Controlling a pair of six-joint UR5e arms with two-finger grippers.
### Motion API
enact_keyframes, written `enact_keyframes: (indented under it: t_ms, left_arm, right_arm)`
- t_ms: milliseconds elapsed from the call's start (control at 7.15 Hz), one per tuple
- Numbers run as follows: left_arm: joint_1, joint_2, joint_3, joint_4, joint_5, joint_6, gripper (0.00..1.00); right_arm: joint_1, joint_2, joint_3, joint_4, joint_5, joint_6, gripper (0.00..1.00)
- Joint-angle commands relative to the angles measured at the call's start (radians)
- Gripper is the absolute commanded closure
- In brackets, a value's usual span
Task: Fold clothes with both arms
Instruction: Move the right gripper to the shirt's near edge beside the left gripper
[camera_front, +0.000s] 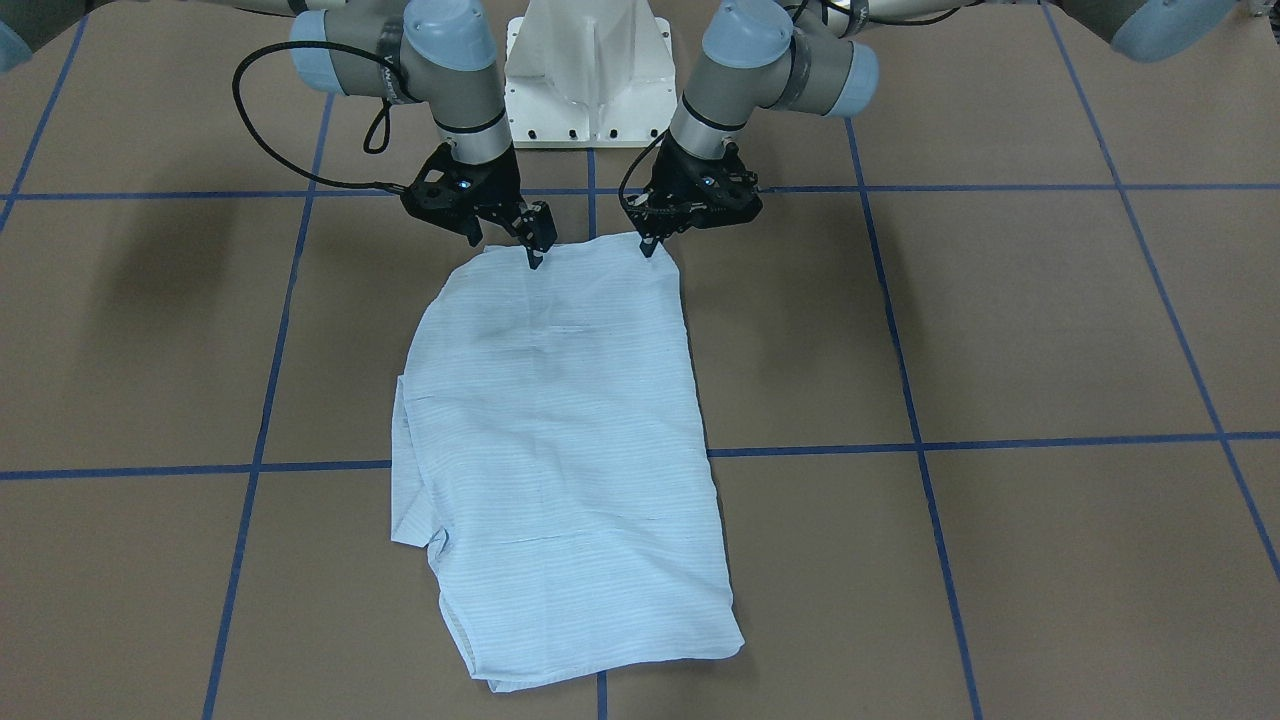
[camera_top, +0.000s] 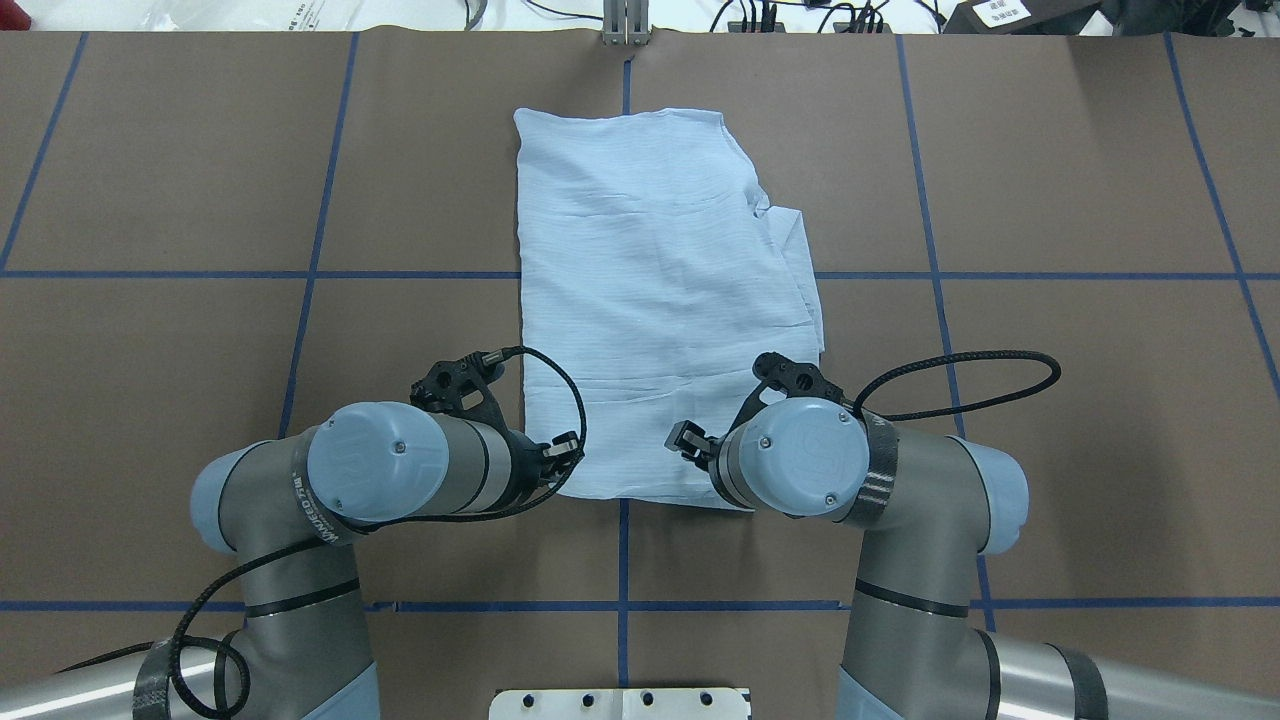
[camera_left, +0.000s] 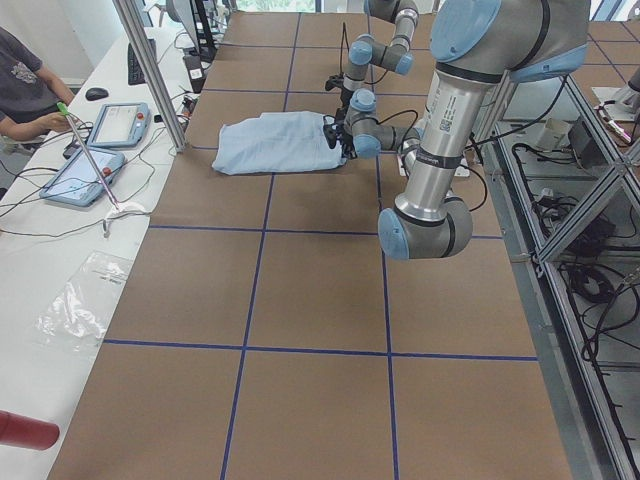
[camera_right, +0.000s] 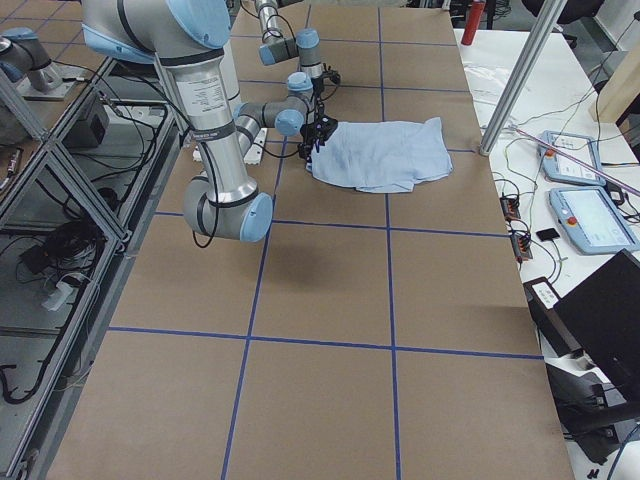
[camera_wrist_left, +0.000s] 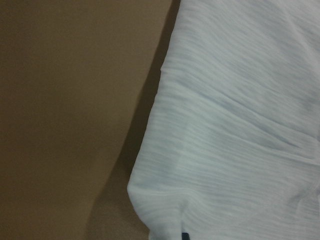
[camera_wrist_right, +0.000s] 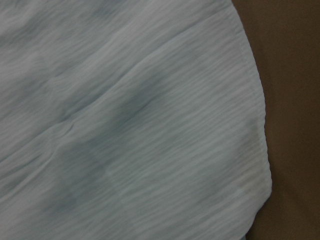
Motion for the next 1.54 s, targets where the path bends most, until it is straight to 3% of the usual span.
enact_keyframes:
  t_ms: [0,979,1399]
  left_arm:
    - [0.002,0.000,-0.003,0.000,0.003,0.000,1.00]
    - [0.002,0.000,-0.001,0.000,0.004,0.000,1.00]
    - [0.002,0.000,0.000,0.000,0.006,0.000,1.00]
  right_arm:
    - [0.006,0.005,-0.037,0.001,-0.006,0.015,0.00]
    - [-0.008,0.013,-0.049,-0.034,-0.006,0.015,0.00]
    - [-0.008,0.014,-0.044,-0.034,-0.005,0.015,0.48]
